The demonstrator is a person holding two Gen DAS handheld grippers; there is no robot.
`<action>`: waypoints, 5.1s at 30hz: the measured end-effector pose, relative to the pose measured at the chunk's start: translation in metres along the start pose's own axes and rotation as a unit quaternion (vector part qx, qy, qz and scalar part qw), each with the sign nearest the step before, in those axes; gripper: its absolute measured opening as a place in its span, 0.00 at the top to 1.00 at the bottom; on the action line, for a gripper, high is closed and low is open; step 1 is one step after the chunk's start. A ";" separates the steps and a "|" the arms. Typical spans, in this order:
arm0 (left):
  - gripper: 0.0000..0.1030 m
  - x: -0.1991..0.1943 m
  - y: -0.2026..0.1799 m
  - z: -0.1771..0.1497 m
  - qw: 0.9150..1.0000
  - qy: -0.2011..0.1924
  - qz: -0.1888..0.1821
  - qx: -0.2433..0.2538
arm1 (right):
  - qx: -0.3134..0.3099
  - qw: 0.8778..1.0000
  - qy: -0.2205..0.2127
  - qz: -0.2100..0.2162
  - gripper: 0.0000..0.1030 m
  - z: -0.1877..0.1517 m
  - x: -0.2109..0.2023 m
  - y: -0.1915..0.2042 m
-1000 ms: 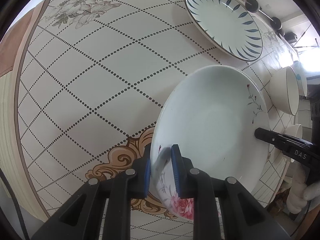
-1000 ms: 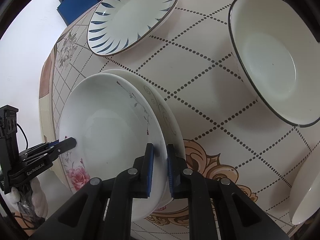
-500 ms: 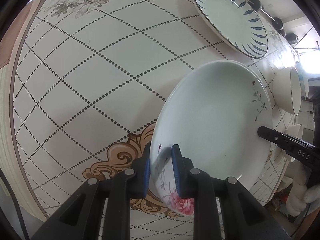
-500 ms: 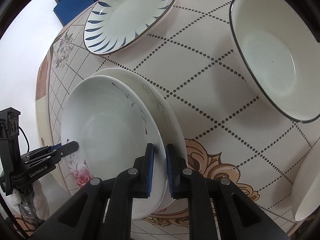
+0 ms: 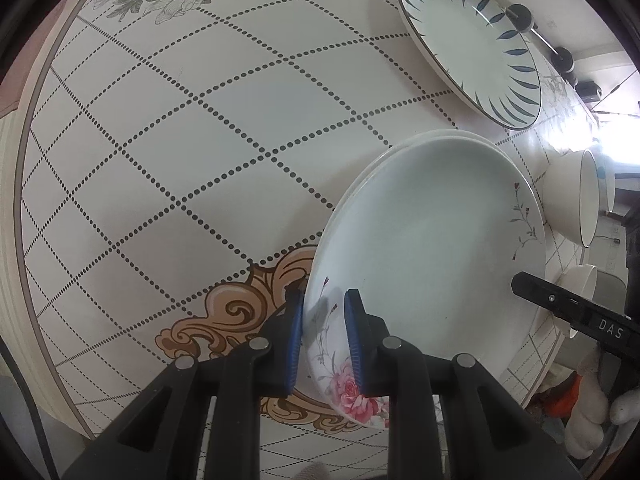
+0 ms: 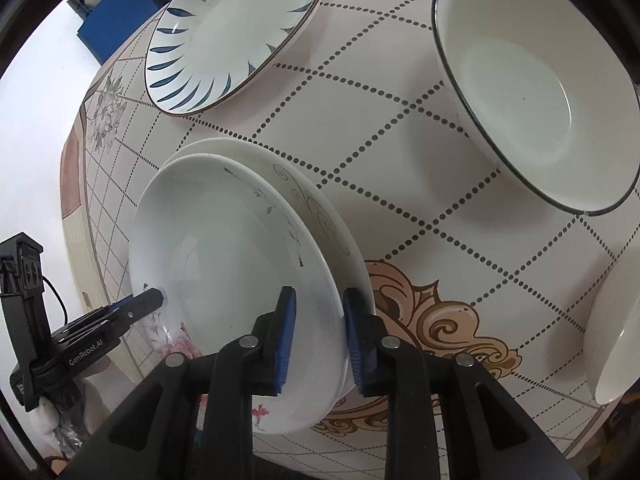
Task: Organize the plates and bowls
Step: 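Lower the pink-rose plate onto the grey-flower plate and open both grippers, then move both grippers to the rim of the blue-striped plate, then grip the blue-striped plate rim with the left gripper while the right gripper grips it, then lift the blue-striped plate with both grippers and carry it over the plate stack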
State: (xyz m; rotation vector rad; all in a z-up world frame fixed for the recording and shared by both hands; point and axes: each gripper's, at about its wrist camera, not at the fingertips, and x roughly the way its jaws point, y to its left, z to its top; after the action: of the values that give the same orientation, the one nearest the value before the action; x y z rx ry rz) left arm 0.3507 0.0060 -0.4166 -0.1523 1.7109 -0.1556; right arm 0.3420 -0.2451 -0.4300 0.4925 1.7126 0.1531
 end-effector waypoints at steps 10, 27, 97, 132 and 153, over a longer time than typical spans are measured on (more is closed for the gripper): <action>0.79 -0.012 -0.005 -0.007 0.999 -0.025 0.035 0.015 | -0.009 1.000 0.012 -0.006 0.42 -0.003 0.000 0.014; 0.23 -0.045 -0.036 -0.018 0.991 -0.099 0.066 0.067 | -0.077 0.992 -0.022 -0.096 0.20 -0.027 0.004 0.053; 0.85 -0.060 -0.079 0.179 0.991 -0.086 0.012 0.105 | 0.022 0.997 -0.073 0.000 0.85 0.187 -0.053 0.005; 0.85 -0.056 -0.050 0.002 0.993 -0.069 0.024 0.094 | -0.020 0.998 -0.064 0.011 0.86 -0.027 -0.052 0.002; 0.85 -0.018 -0.061 -0.006 0.985 -0.052 0.106 0.128 | -0.033 0.999 -0.032 -0.027 0.86 -0.016 0.000 0.013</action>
State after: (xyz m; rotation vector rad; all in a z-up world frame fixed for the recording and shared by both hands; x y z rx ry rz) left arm 0.3480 -0.0501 -0.3870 0.2093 1.5755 -0.2045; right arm 0.3298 -0.2311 -0.4218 0.3976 1.6512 0.1523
